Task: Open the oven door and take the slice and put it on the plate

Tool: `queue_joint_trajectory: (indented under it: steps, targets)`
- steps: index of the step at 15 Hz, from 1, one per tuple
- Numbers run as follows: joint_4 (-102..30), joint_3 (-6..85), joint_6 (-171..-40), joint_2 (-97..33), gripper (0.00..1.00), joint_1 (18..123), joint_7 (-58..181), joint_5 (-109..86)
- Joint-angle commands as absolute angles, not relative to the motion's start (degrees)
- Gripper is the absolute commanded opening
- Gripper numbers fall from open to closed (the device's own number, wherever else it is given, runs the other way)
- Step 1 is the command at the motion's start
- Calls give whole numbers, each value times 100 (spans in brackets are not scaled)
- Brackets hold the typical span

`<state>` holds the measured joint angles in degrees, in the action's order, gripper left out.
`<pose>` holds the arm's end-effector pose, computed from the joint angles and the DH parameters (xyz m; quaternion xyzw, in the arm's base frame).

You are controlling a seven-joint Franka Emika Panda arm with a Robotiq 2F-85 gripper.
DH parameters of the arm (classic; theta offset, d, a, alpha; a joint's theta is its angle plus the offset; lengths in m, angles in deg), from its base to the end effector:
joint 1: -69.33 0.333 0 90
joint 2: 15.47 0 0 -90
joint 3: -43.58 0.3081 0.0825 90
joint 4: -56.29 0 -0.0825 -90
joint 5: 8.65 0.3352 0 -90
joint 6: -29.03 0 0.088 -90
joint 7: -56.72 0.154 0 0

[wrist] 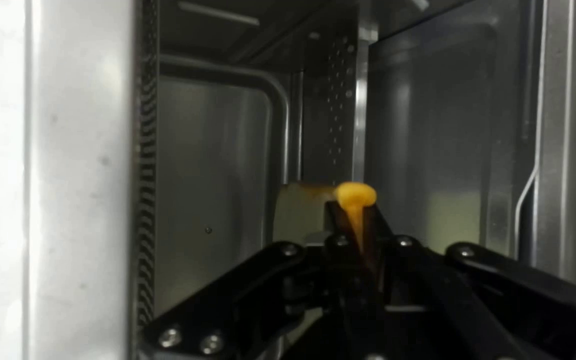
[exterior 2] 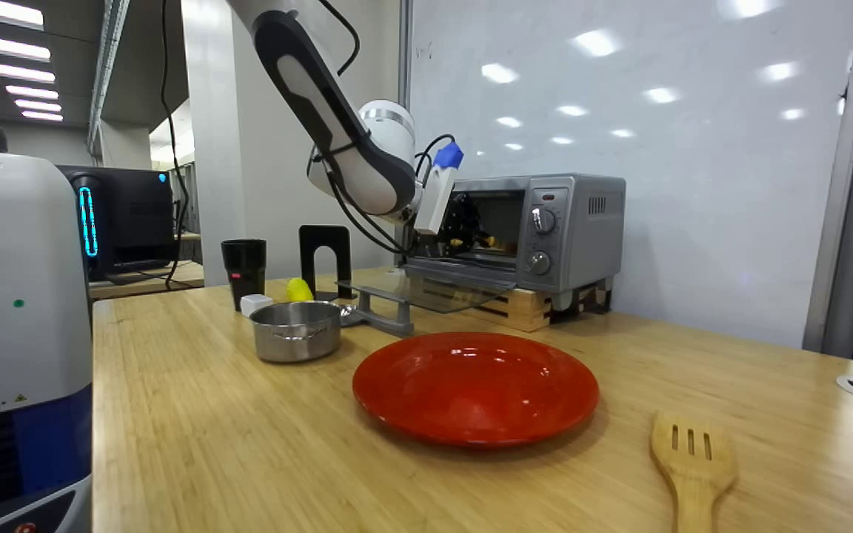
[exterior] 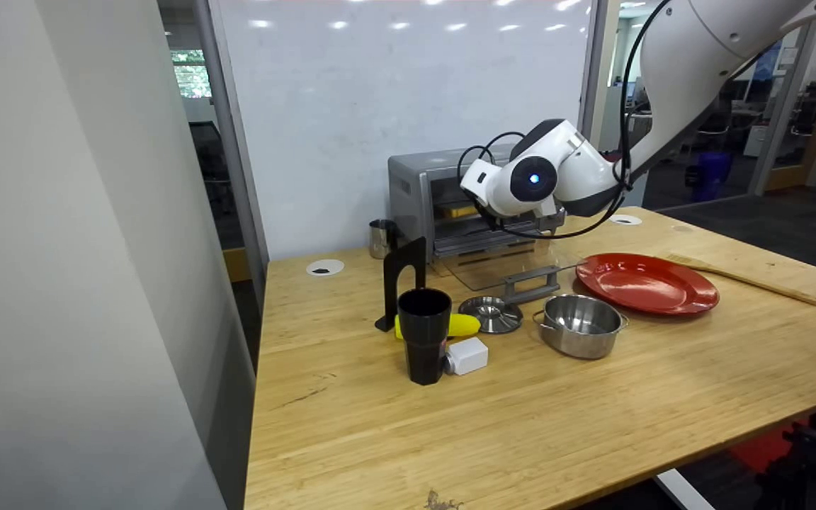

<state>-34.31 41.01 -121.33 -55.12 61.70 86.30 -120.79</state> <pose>0.6944 -0.1197 0.2496 0.7251 0.4208 0.1804 0.5144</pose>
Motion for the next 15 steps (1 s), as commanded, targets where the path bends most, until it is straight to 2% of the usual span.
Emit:
queue_joint_trajectory:
  steps: [1,15]
  targets:
    - [-3448,4230,-12257,-5417,3,6036,8489,-12006]
    - [-4885,4266,-12081,-4203,3,6437,9595,-12047]
